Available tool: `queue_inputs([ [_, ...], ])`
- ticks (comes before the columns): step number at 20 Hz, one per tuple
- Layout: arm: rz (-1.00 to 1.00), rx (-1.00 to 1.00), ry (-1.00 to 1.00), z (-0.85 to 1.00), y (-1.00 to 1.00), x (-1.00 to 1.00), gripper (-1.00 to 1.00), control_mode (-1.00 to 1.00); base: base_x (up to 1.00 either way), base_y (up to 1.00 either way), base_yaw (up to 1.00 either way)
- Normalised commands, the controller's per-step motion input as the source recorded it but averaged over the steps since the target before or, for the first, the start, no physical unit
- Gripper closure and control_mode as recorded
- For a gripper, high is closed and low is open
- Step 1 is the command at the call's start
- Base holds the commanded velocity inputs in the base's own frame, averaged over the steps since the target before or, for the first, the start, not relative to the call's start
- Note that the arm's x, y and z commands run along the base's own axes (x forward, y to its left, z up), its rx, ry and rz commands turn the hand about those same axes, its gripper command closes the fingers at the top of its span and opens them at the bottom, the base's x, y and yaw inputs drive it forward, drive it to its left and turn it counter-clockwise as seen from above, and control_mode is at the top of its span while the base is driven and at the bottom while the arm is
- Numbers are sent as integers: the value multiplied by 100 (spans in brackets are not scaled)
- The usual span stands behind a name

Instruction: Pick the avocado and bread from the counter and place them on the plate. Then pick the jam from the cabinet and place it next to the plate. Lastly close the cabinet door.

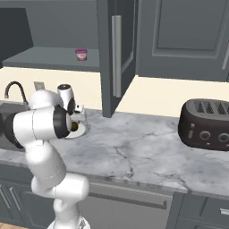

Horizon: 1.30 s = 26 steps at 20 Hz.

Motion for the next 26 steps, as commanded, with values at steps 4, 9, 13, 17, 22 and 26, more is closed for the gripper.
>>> queue_inputs([
  [4,-17,0,0,16,0,-38,-100,-100,0,0,0],
  [9,-17,0,0,5,0,-63,-100,-100,0,0,0],
  [13,-19,5,0,15,0,-73,-100,-100,0,0,0],
  [17,-19,4,0,10,0,-56,-100,-100,0,0,0],
  [22,-17,5,0,11,0,-39,-100,-100,0,0,0],
  [26,-13,3,0,8,11,-22,-100,-100,0,0,0],
])
